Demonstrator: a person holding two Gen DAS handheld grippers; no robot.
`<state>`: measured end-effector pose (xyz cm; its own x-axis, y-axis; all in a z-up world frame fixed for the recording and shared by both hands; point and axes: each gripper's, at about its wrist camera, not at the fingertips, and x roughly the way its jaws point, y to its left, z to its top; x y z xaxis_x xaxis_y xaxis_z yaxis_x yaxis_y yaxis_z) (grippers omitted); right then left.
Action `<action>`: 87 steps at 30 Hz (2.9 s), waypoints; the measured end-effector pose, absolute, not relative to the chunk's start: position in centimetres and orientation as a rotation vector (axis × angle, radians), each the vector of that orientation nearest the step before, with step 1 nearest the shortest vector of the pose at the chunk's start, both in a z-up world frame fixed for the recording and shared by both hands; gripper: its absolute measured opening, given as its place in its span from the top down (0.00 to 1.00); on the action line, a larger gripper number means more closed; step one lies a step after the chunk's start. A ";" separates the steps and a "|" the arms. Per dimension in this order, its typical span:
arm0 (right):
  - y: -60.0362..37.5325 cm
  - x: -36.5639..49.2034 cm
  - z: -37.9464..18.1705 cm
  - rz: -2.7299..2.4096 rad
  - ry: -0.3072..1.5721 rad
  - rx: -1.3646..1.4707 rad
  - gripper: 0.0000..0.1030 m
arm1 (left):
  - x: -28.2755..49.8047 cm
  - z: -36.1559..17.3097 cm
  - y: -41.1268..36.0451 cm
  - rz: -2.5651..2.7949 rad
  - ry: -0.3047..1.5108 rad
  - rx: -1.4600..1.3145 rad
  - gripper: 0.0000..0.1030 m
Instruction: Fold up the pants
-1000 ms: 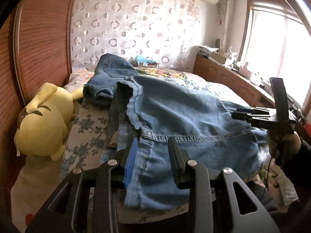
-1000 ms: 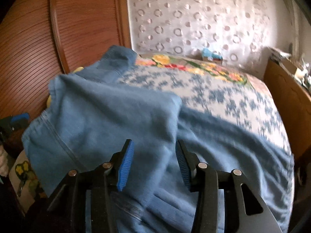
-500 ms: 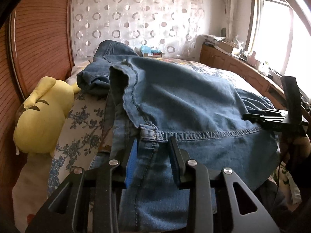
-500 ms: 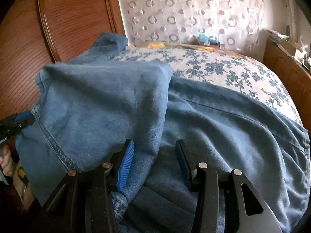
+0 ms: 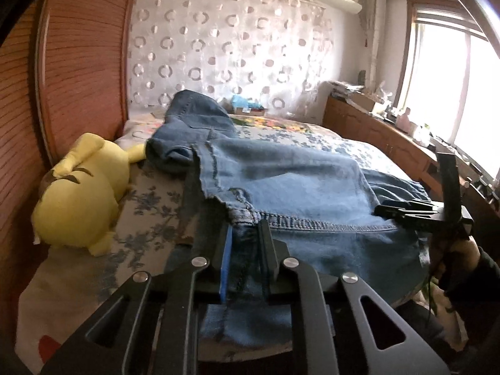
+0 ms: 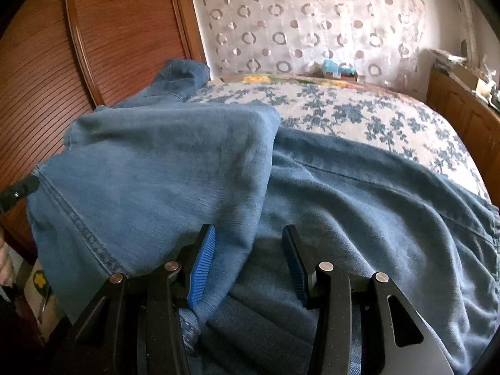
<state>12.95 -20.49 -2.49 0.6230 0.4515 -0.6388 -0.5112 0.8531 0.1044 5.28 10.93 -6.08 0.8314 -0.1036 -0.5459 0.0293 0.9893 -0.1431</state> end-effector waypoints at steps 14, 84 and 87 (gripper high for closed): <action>-21.6 12.7 -3.1 0.551 0.693 -0.077 0.55 | 5.2 -6.7 11.1 -0.064 0.629 -0.151 0.74; -42.6 3.6 -5.4 0.106 0.685 -0.059 0.41 | 7.5 -7.4 -3.2 -0.306 0.687 -0.010 0.19; -42.9 3.4 -5.4 0.112 0.682 -0.055 0.41 | 7.4 -7.6 -3.2 -0.309 0.690 -0.014 0.19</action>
